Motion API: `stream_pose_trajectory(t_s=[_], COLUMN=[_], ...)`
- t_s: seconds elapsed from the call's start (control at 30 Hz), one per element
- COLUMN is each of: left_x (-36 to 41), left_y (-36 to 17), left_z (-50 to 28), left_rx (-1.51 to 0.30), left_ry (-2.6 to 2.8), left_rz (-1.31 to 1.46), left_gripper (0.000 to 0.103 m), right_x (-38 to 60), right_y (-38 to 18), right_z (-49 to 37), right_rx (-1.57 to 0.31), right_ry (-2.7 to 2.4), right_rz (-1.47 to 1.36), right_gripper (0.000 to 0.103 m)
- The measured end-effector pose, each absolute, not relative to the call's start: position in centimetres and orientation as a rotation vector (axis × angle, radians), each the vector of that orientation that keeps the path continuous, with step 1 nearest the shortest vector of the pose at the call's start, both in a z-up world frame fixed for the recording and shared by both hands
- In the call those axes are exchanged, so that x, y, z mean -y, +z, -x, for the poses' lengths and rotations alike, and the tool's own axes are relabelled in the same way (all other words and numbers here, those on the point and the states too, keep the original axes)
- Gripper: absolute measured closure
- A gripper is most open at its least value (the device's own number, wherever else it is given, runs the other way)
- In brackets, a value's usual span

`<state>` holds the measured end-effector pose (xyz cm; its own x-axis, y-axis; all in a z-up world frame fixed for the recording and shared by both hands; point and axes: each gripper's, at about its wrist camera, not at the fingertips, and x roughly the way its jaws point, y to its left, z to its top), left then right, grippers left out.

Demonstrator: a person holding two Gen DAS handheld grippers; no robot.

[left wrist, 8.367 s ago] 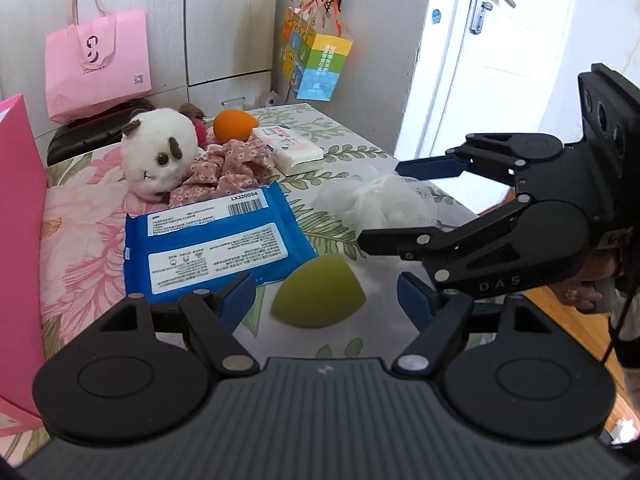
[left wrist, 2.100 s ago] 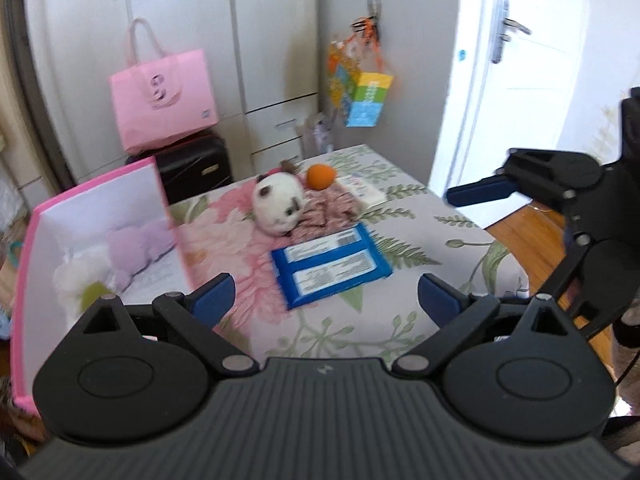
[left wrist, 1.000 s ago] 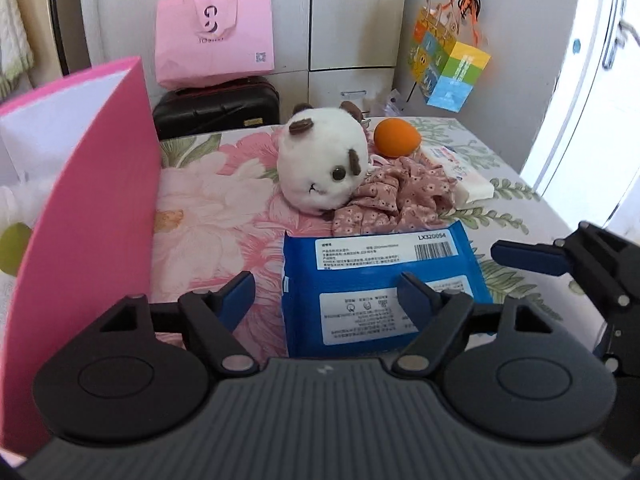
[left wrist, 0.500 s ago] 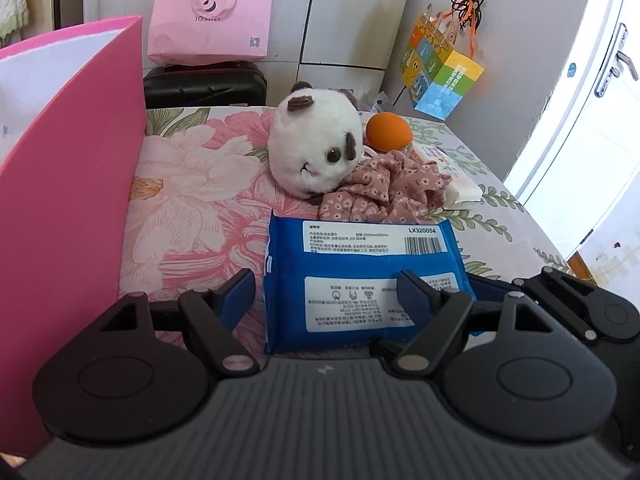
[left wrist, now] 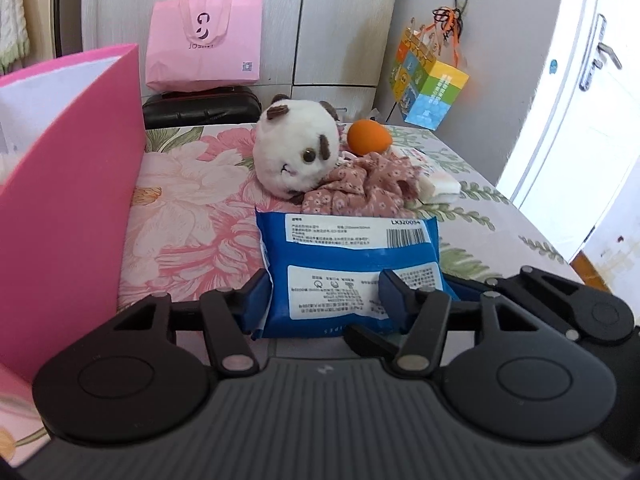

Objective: Organize soft objects
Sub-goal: 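Lift the blue wet-wipe pack with the left tool into the shoebox and release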

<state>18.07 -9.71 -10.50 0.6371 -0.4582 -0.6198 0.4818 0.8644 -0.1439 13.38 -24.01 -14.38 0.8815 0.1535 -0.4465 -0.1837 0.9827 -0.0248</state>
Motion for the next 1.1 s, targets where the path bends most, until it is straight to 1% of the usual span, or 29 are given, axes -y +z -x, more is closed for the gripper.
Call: stream_pose_trajectory(t_s=[0.03, 0.17, 0.37, 0.73, 0.93, 1.1], left_x=[9.6, 8.8, 8.4, 7.1, 6.5, 5.4], left_y=[-10.4, -10.3, -9.5, -7.4, -7.3, -6.4], left_z=[-17.9, -17.6, -15.7, -12.2, -11.4, -10.5], left_rx=[-0.703, -0.771, -0.775, -0.787, -0.872, -0.906], left_ry=[-0.551, -0.624, -0.629, -0.629, -0.608, -0.625], left_rz=[-0.04, 0.003, -0.01, -0.019, -0.022, -0.029], left_gripper=[0.045, 0.043, 0.043, 0.042, 0.042, 0.042], right_x=[23.8, 23.6, 23.5, 22.3, 21.9, 21.3], right_y=[-14.3, -14.2, -13.7, -11.7, -11.2, -10.5], right_z=[-13.1, -12.1, -11.0, -8.1, -7.0, -6.1], right_rx=[-0.459, -0.456, -0.465, -0.479, -0.524, -0.552], right_ry=[0.171, 0.17, 0.178, 0.199, 0.238, 0.274], right_rz=[0.074, 0.082, 0.058, 0.085, 0.108, 0.112], right_gripper=[0.04, 0.025, 0.018, 0.016, 0.016, 0.016])
